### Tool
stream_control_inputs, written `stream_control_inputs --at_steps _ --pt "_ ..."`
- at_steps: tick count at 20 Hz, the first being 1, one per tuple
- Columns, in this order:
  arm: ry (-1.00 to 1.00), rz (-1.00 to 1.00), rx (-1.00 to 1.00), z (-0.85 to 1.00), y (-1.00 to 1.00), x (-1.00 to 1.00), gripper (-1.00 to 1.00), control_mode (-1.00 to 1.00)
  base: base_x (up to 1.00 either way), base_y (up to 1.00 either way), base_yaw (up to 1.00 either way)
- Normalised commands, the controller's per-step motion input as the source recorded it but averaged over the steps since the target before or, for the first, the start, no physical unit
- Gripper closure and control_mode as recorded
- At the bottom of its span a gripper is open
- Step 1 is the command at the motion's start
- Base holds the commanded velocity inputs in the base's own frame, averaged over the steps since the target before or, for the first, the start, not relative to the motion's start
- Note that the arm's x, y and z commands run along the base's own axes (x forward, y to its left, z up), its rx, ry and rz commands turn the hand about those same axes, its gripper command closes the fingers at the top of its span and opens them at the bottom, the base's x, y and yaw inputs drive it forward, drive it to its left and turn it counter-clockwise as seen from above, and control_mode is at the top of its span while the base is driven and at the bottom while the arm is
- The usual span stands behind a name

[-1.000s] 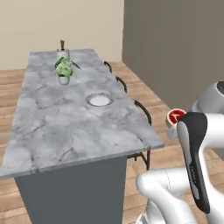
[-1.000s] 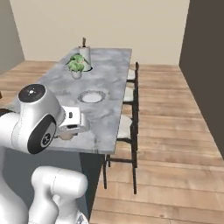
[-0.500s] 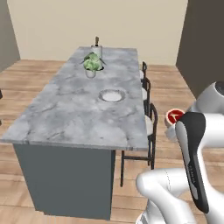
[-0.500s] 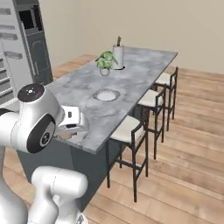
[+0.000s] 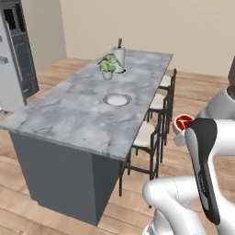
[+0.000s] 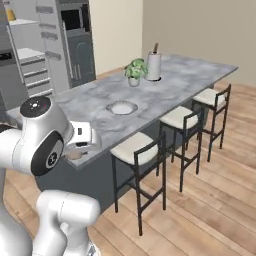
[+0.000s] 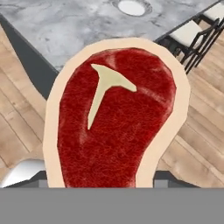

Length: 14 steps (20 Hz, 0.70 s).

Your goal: Take the steak from the fridge and place it on the digital scale on the counter by the fridge. Wait a few seconds for a reading, then move it to the plate on the dining counter.

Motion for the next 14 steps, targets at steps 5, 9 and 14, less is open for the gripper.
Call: stream_control_inputs --at_steps 5,9,14 --pt "0.0 0.0 0.0 0.0 0.0 0.0 1.0 1.0 0.44 -0.93 0.48" --pt "0.0 0.0 0.0 0.0 0.0 0.0 1.0 1.0 0.34 -0.87 0.49" --pt "0.0 0.0 0.0 0.0 0.0 0.0 1.0 1.0 0.17 -0.78 0.54"
